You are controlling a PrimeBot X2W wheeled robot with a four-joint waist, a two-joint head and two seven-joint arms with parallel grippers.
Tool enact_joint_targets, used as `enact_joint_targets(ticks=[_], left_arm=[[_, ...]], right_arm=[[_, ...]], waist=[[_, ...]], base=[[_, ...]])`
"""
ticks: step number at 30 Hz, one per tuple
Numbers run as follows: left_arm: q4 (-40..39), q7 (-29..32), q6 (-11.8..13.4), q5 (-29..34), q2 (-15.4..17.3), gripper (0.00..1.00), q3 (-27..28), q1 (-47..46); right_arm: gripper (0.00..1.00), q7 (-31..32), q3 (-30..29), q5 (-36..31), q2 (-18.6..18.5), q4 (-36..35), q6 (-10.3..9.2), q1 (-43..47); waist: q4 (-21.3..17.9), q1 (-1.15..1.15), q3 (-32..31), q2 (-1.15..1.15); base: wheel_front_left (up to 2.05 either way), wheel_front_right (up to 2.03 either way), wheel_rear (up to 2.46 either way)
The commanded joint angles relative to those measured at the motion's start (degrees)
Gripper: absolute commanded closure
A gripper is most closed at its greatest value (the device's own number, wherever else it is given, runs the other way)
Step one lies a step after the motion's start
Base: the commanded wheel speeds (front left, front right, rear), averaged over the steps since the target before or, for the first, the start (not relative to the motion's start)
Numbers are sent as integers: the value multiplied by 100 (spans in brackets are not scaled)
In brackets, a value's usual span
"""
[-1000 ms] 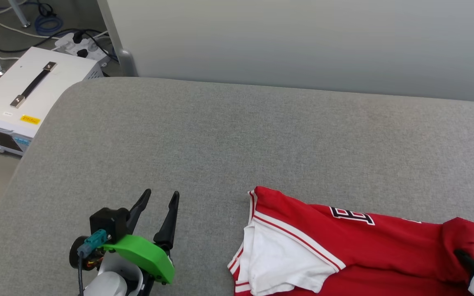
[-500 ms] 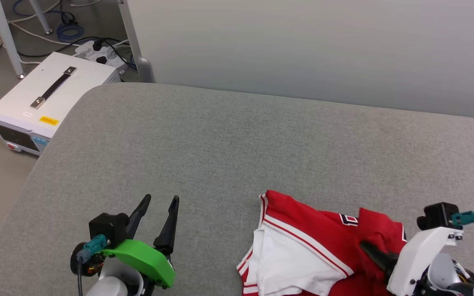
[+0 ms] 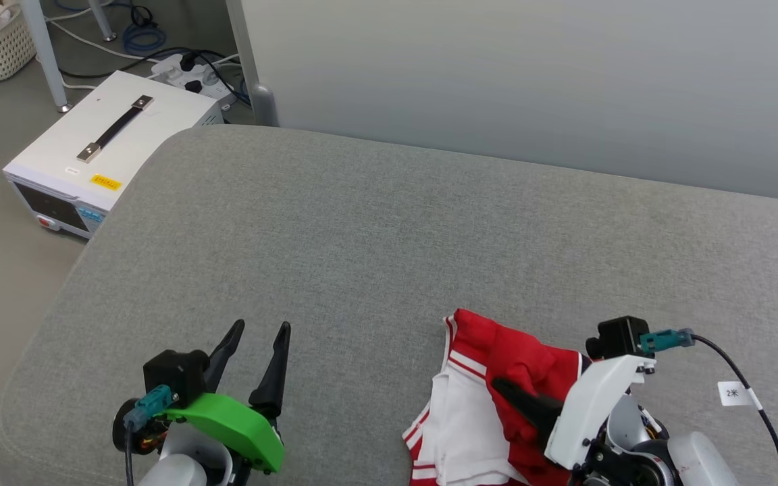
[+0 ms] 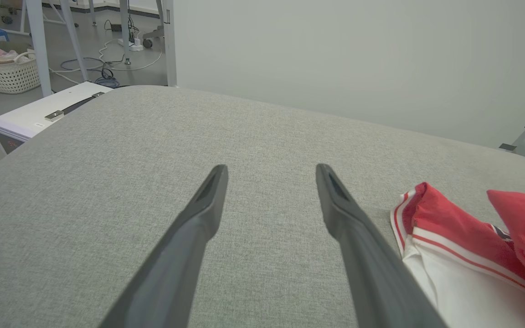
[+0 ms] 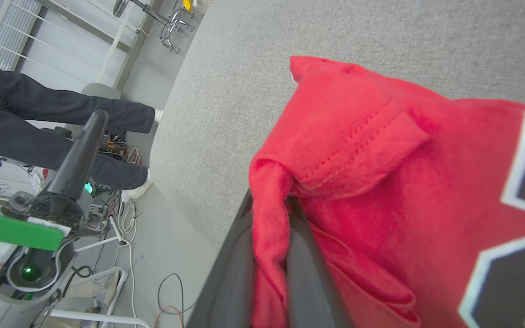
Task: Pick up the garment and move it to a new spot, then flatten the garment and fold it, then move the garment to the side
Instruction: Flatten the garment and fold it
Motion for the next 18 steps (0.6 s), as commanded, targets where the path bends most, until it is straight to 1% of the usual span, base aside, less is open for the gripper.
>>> enact_joint_targets(ticks=[1, 7, 8, 9, 12, 14, 18], left_arm=[[21, -33, -29, 44, -31, 0, 6, 17], [40, -33, -29, 44, -53, 0, 2, -9], [38, -33, -28, 43, -55, 0, 5, -10], [39, -33, -30, 44, -58, 0, 9, -12], [40, -33, -35, 48, -64, 0, 21, -7], [45, -33, -31, 51, -72, 0, 34, 4], [69, -33, -30, 63, -90, 0, 38, 8]], right_arm=[[100, -163, 87, 30, -3, 179, -2, -179], [100, -607, 235, -211, -2, 1027, -2, -520], [82, -672, 247, -245, -2, 1118, -2, -561], [0, -744, 281, -272, -2, 1211, -2, -607], [0, -878, 443, -196, -2, 1371, -2, -697], [0, -940, 619, -27, -2, 1384, -2, -745], [0, -934, 1025, 588, -2, 1307, -2, -807]], waist=[[42, 0, 17, 0], [126, 0, 79, 0], [134, 0, 96, 0], [142, 0, 106, 0], [146, 0, 113, 0], [135, 0, 103, 0], [95, 0, 50, 0]], base=[[0, 0, 0], [0, 0, 0], [0, 0, 0], [0, 0, 0], [0, 0, 0], [0, 0, 0], [0, 0, 0]])
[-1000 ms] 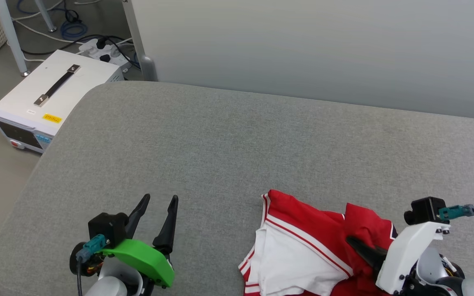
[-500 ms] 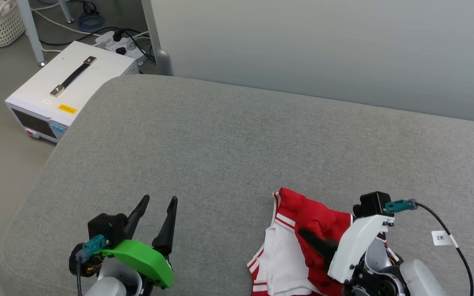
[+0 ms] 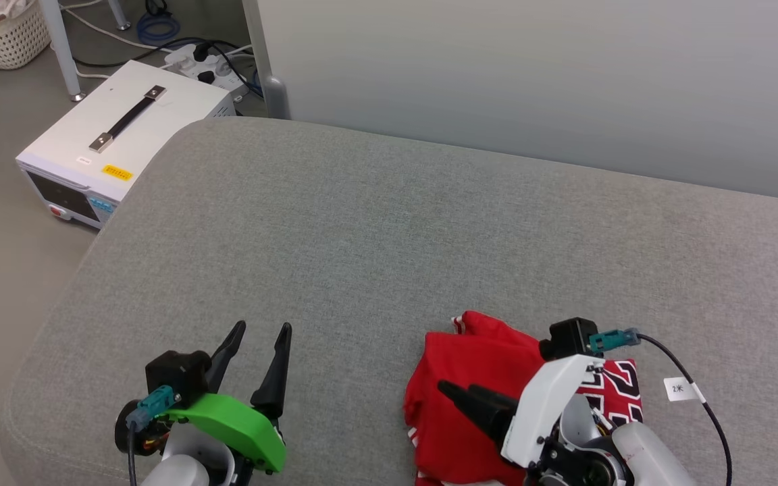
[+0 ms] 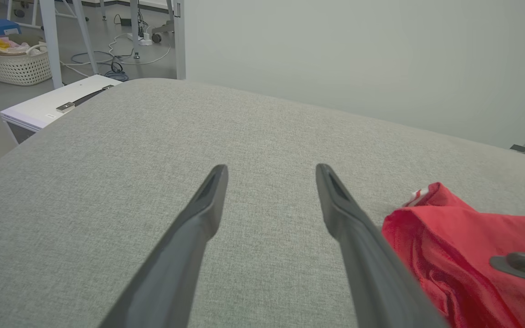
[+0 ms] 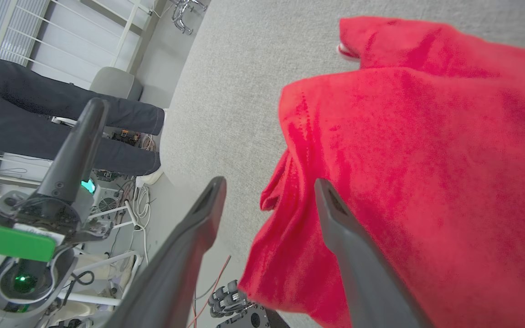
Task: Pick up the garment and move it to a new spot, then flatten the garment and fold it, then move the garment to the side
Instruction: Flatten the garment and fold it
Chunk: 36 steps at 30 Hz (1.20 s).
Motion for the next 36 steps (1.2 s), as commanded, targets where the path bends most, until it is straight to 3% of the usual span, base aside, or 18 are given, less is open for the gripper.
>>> enact_joint_targets(ticks=[1, 6, 11, 15, 20, 26, 36], left_arm=[[3, -33, -29, 32, -35, 0, 10, 10], [-31, -33, -33, 52, -46, 0, -3, 32], [-222, -33, -38, 66, -94, 0, 107, 64], [-386, -33, -58, 122, -148, 0, 225, 86], [-584, -33, -99, 260, -257, 0, 424, 147], [-799, -33, -206, 504, -440, 0, 653, 300], [-1257, -33, -493, 1158, -850, 0, 1140, 675]], right_arm=[[0, -28, 82, 129, -13, -46, -2, -128], [0, -131, 121, 135, -13, -104, -2, -318], [0, -269, -315, -1464, -55, -631, -2, -595], [0, -517, -556, -2422, -495, -1193, -2, -604], [0, -1153, -846, -3088, -1245, -1744, -2, -412], [0, -2026, -1663, -3358, -1537, -2073, -2, 241], [0, -3223, -2446, -3412, -1045, -2631, -2, 1474]], waist=[[-26, 0, -34, 0], [-100, 0, -104, 0], [-240, 0, -117, 0], [-332, 0, -103, 0], [-447, 0, -81, 0], [-564, 0, -43, 0], [-664, 0, -30, 0]], base=[[0, 0, 0], [0, 0, 0], [0, 0, 0], [0, 0, 0], [0, 0, 0], [0, 0, 0], [0, 0, 0]])
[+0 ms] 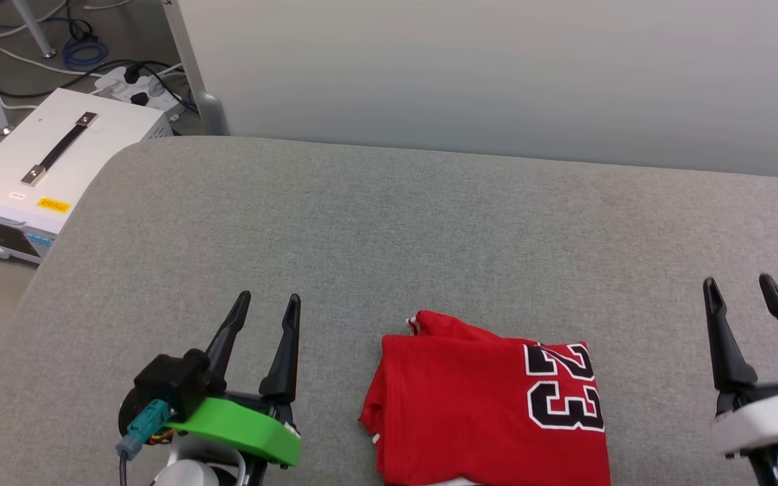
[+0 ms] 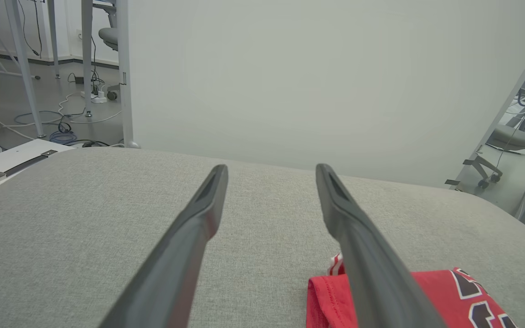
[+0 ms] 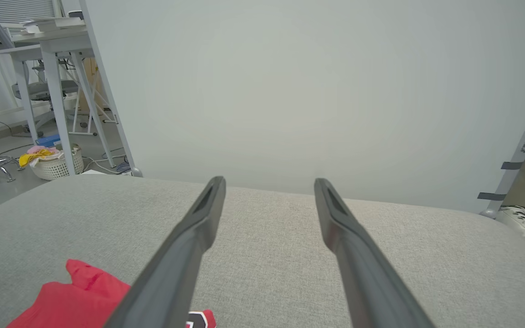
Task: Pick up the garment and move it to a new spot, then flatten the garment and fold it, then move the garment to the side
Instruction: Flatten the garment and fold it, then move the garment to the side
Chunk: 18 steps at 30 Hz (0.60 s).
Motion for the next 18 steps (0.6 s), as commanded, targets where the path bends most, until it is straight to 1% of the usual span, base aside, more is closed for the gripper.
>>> enact_joint_targets(ticks=[1, 3, 5, 9, 13, 18], left_arm=[[-32, -33, -61, 87, -72, 0, 58, 141], [-51, -33, -123, 212, -158, 0, 143, 213], [-68, -33, -172, 327, -216, 0, 200, 254], [-94, -33, -239, 498, -319, 0, 301, 330], [-69, -33, -276, 584, -395, 0, 378, 386], [-19, -33, -297, 644, -435, 0, 400, 395]], right_arm=[[0, -137, -48, -13, 96, -71, -3, 157], [0, -347, -104, -19, 268, -118, -3, 372], [0, -462, -78, -59, 362, -111, -3, 541], [0, -565, -31, -118, 538, -98, -3, 738], [0, -592, 4, -146, 622, -89, -3, 785], [0, -551, 52, -149, 622, -84, -3, 779]], waist=[[-5, 0, -5, 0], [-7, 0, -16, 0], [-9, 0, -23, 0], [-22, 0, -50, 0], [-29, 0, -67, 0], [-23, 0, -80, 0]], base=[[0, 0, 0], [0, 0, 0], [0, 0, 0], [0, 0, 0], [0, 0, 0], [0, 0, 0]])
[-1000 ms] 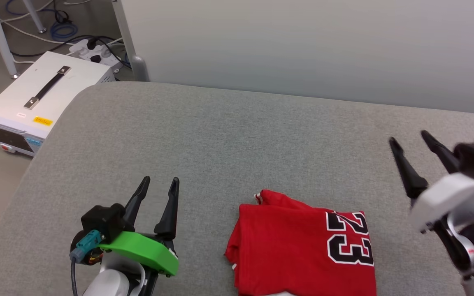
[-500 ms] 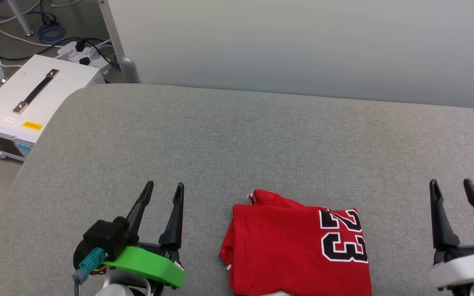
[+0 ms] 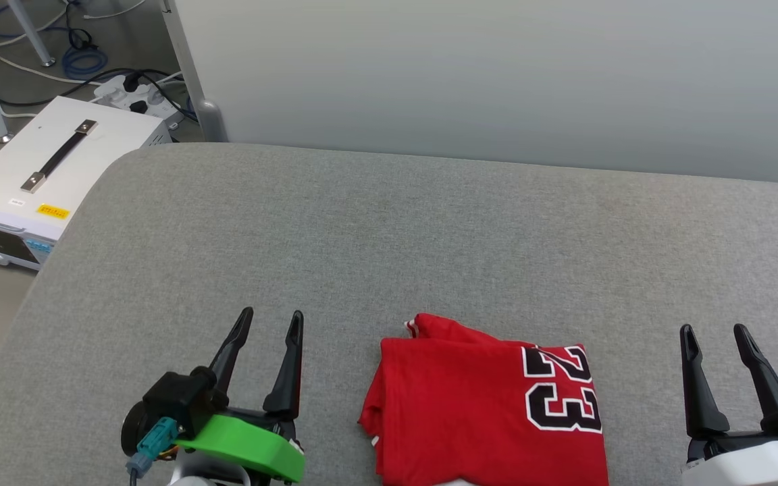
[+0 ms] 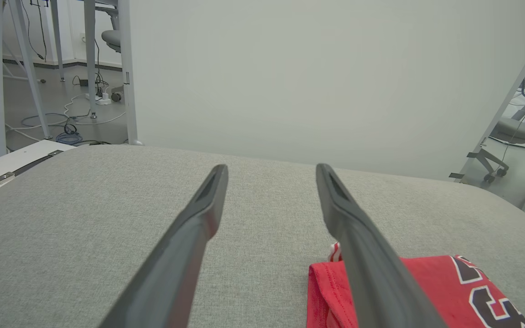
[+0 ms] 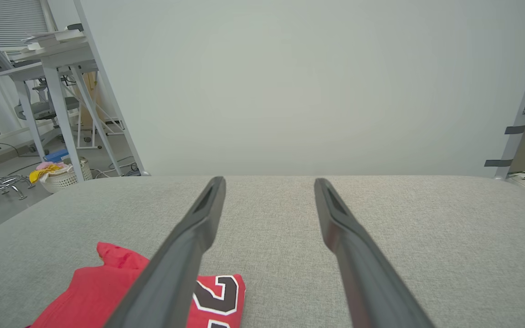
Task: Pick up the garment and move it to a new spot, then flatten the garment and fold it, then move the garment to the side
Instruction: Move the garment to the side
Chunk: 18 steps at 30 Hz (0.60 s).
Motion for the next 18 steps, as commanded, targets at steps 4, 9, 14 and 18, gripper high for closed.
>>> enact_joint_targets(ticks=[4, 9, 14, 18], left_arm=[[49, -33, -36, 62, -26, 0, -32, 63], [84, -33, -38, 20, 24, 0, -137, 27], [110, -33, -38, -23, 42, 0, -193, -21], [120, -33, -39, -33, 51, 0, -232, -91]], right_arm=[[0, 38, 12, -31, -21, -7, -3, 56], [0, 259, 81, 75, -77, 37, -3, 73], [0, 1222, 380, 249, -316, 82, -3, 25], [0, 2489, 622, 445, -464, 94, -3, -142]], waist=[[26, 0, 18, 0], [76, 0, 68, 0], [140, 0, 168, 0], [188, 0, 303, 0]], base=[[0, 0, 0], [0, 0, 0], [0, 0, 0], [0, 0, 0]])
